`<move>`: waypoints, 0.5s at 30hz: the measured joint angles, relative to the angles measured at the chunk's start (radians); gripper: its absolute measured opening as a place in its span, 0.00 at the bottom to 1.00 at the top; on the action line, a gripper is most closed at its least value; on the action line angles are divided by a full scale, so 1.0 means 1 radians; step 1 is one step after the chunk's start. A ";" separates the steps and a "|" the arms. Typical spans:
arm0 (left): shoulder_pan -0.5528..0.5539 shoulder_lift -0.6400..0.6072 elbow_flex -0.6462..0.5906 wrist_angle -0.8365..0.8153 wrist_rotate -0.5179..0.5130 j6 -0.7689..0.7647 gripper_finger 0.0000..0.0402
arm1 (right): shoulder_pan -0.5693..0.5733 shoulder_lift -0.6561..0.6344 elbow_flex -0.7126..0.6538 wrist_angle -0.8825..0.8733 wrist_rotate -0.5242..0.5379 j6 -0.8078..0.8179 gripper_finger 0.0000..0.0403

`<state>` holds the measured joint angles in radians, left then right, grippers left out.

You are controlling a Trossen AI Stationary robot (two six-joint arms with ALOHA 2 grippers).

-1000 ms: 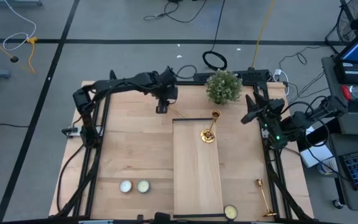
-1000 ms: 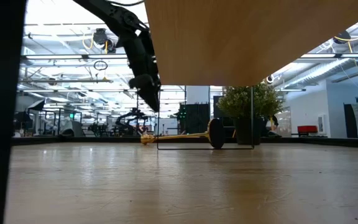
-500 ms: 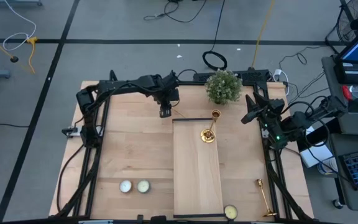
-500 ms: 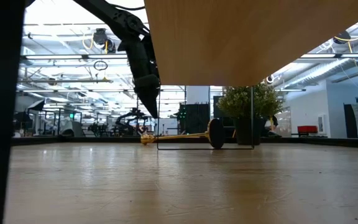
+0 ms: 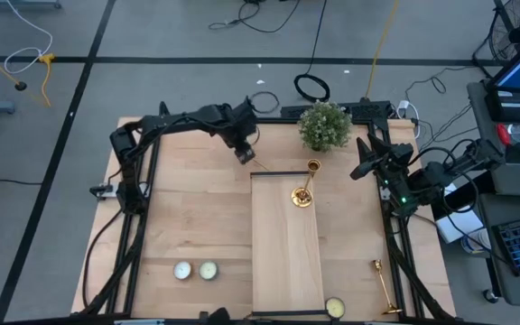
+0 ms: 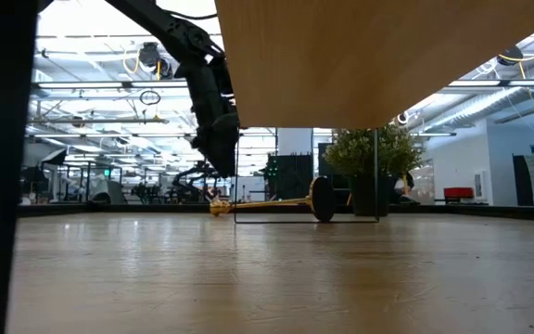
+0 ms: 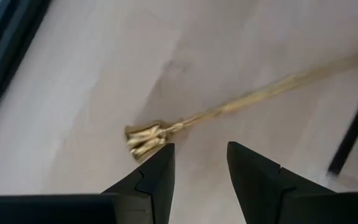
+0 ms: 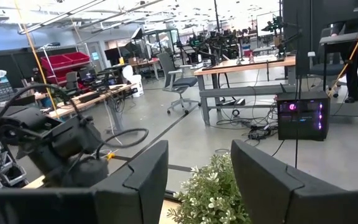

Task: Pick & Place candle stick holders
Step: Put the blue patterned scented candle on the shelf

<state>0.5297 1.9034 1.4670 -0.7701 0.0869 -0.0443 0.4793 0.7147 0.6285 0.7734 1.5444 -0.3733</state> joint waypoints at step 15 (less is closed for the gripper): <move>0.088 0.007 0.000 0.111 0.341 -0.546 0.38 | 0.000 0.000 0.000 0.000 0.000 0.005 0.42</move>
<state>0.6182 1.9102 1.4670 -0.6586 0.4280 -0.5901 0.4793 0.7151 0.6285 0.7734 1.5440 -0.3679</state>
